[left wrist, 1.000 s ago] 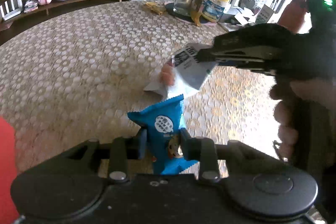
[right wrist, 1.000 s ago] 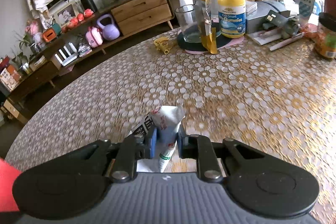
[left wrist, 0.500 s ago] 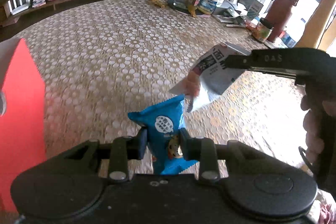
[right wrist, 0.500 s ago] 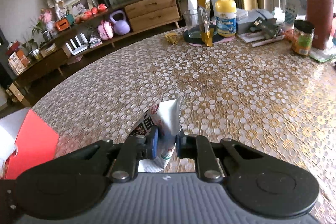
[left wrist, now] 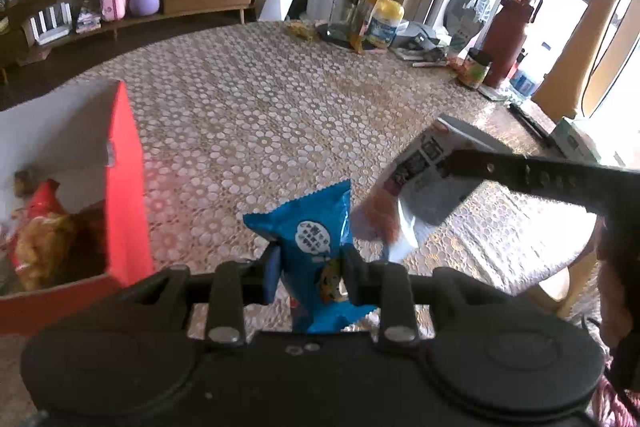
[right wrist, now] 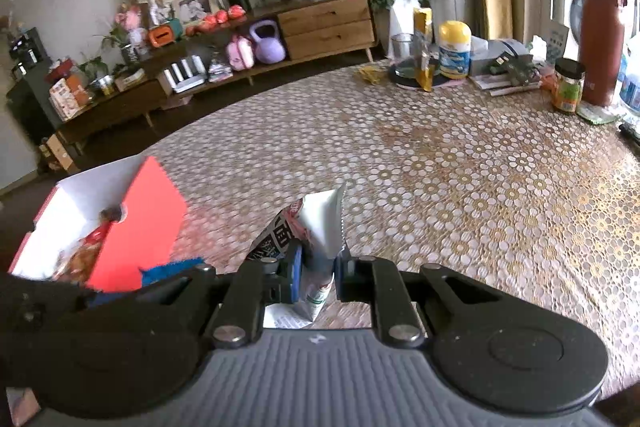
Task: Organize snacks
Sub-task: 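Carry the blue packet over the box while the right tool carries the white pouch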
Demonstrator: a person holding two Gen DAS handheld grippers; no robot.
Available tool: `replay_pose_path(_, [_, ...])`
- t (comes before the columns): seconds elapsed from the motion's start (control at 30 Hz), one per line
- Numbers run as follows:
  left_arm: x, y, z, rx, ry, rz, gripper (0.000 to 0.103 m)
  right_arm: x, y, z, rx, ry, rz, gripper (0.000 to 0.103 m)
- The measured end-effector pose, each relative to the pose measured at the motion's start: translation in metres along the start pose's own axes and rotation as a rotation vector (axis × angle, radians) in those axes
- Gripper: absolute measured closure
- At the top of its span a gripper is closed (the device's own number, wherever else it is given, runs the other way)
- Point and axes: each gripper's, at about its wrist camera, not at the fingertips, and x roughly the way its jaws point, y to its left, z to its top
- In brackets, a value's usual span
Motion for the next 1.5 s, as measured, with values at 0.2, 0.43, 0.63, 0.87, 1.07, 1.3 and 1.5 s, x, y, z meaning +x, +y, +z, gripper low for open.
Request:
replay_pose_path(0.2, [-0.036,0.011,-0.007,0.007,-0.036,0.025,0.074,-0.036,0.026,-0.011,-0.026,-0.029,0.034,0.088])
replay_pose_path(0.43, [-0.075,0.039,-0.012,0.005,-0.064,0.07,0.074,-0.063,0.069,-0.014,-0.064,-0.066,0.09,0.088])
replay_pose_path(0.63, [-0.105,0.077,-0.011,-0.02,-0.097,0.131,0.074,-0.067,0.111,-0.007,-0.104,-0.088,0.141,0.088])
replay_pose_path(0.87, [-0.135,0.121,-0.006,-0.03,-0.124,0.208,0.074,-0.061,0.166,0.005,-0.163,-0.116,0.18,0.088])
replay_pose_path(1.07, [-0.147,0.157,0.0,-0.044,-0.13,0.255,0.074,-0.039,0.204,0.012,-0.189,-0.101,0.202,0.088])
replay_pose_path(1.3, [-0.14,0.193,0.006,-0.065,-0.119,0.291,0.074,-0.002,0.242,0.019,-0.221,-0.058,0.214,0.088])
replay_pose_path(1.5, [-0.128,0.228,0.008,-0.113,-0.102,0.32,0.074,0.03,0.264,0.022,-0.223,-0.038,0.206,0.088])
